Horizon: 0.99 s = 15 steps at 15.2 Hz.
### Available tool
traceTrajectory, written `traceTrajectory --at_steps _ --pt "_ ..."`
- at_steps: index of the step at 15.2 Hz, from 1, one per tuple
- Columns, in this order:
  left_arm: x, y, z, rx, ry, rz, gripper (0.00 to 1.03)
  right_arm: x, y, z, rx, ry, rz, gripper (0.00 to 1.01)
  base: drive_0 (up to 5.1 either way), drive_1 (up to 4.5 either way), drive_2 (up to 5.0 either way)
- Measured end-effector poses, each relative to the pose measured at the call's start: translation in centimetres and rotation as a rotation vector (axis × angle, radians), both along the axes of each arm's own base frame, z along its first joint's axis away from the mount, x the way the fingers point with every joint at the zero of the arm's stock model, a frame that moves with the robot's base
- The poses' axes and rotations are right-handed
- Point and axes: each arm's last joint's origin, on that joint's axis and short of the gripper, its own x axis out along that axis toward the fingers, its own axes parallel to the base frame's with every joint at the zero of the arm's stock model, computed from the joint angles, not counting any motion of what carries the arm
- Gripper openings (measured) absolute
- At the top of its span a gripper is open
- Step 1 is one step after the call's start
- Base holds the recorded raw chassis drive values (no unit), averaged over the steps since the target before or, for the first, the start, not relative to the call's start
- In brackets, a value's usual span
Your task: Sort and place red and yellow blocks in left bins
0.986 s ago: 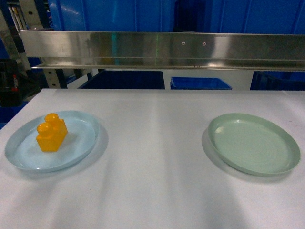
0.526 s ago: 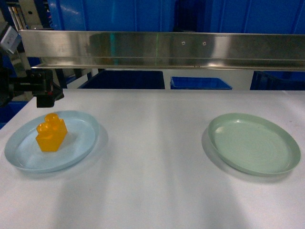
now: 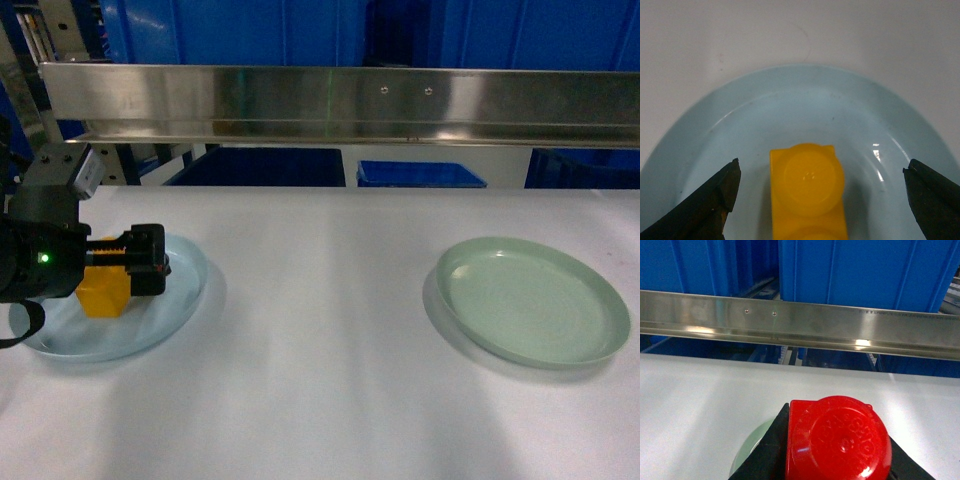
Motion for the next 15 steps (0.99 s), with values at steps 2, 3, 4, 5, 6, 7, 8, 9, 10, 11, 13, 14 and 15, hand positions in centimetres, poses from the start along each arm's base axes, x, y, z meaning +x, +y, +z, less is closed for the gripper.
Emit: traceTrajectory --at_steps 2,3,4,5,6,7,8,9,10,11,13,14,15 --pt "0.0 0.0 -1.0 0.003 0.018 0.016 0.98 0.0 0.0 0.0 0.0 0.0 0.0 0.27 0.0 0.0 0.0" --pt "-0.1 0.0 -1.3 0.003 0.028 0.018 0.98 0.0 0.0 0.0 0.0 0.0 0.0 0.27 0.0 0.0 0.0" --pt "0.0 0.0 -1.5 0.006 0.027 0.018 0.98 0.0 0.0 0.0 0.0 0.0 0.0 0.27 0.0 0.0 0.0" --pt "0.0 0.0 -1.6 0.008 0.026 0.026 0.89 0.0 0.0 0.0 0.0 0.0 0.0 0.27 0.0 0.0 0.0" --pt "0.0 -0.1 -1.6 0.005 0.026 0.021 0.77 0.0 0.0 0.0 0.0 0.0 0.0 0.27 0.0 0.0 0.0" --pt "0.0 -0.1 -1.6 0.004 0.027 0.02 0.69 0.0 0.0 0.0 0.0 0.0 0.0 0.27 0.0 0.0 0.0" --pt "-0.1 -0.2 -1.6 0.005 0.025 0.02 0.6 0.0 0.0 0.0 0.0 0.0 0.0 0.27 0.0 0.0 0.0" --pt "-0.1 -0.3 -1.6 -0.002 0.027 0.024 0.51 0.0 0.0 0.0 0.0 0.0 0.0 0.27 0.0 0.0 0.0" --pt "-0.4 -0.3 -1.3 -0.002 0.027 0.027 0.41 0.0 0.0 0.0 0.0 0.0 0.0 0.27 0.0 0.0 0.0" --pt "-0.7 -0.4 -1.0 -0.002 0.023 0.026 0.34 0.0 0.0 0.0 0.0 0.0 0.0 0.27 0.0 0.0 0.0" --pt "-1.1 -0.4 0.0 -0.004 -0.003 0.031 0.29 0.0 0.0 0.0 0.0 0.0 0.0 0.27 0.0 0.0 0.0" --pt "-1.2 -0.4 0.6 -0.007 -0.024 0.028 0.29 0.0 0.0 0.0 0.0 0.0 0.0 0.27 0.0 0.0 0.0" --pt "-1.4 -0.4 1.4 -0.006 -0.048 0.027 0.28 0.0 0.0 0.0 0.0 0.0 0.0 0.27 0.0 0.0 0.0"
